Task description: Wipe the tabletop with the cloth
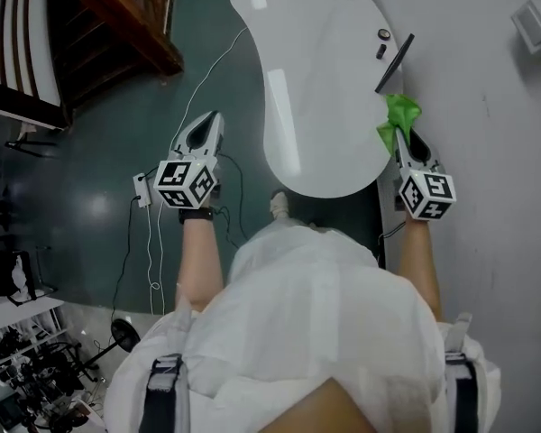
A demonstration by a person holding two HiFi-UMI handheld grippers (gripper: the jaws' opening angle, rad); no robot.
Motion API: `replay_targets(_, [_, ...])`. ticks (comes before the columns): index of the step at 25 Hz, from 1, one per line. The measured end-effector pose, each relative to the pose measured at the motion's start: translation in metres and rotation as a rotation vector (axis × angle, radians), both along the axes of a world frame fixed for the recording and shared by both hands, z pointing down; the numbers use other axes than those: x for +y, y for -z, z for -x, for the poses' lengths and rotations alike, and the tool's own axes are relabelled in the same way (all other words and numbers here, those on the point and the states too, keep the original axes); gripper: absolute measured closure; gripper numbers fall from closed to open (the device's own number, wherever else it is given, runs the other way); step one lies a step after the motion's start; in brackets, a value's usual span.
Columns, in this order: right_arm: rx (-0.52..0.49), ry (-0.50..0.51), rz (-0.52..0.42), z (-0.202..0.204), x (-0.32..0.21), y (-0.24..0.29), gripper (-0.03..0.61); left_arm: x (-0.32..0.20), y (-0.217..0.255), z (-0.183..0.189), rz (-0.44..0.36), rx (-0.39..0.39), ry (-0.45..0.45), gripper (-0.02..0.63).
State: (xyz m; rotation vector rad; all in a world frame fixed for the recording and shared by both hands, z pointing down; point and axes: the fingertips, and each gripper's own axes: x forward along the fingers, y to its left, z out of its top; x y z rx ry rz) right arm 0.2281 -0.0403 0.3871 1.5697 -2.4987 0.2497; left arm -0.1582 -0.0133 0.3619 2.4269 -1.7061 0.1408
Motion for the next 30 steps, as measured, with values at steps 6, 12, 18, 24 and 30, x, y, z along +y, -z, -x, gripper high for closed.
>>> replay_targets(6, [0.024, -0.036, -0.09, -0.025, 0.011, 0.038, 0.499, 0.007, 0.041, -0.008, -0.097, -0.012, 0.009, 0.594])
replay_targets(12, [0.018, -0.063, -0.167, -0.029, 0.013, 0.078, 0.499, 0.013, 0.075, -0.01, -0.149, -0.044, 0.001, 0.594])
replay_targets(18, [0.044, -0.038, -0.211, -0.027, 0.026, 0.09, 0.499, 0.029, 0.08, -0.006, -0.158, -0.038, 0.02, 0.594])
replay_targets(24, [0.041, -0.043, -0.209, -0.025, 0.036, 0.097, 0.499, 0.041, 0.085, -0.003, -0.162, -0.03, 0.026, 0.594])
replay_targets(30, [0.063, -0.037, -0.212, -0.023, 0.034, 0.107, 0.499, 0.036, 0.097, -0.005, -0.165, -0.027, 0.009, 0.594])
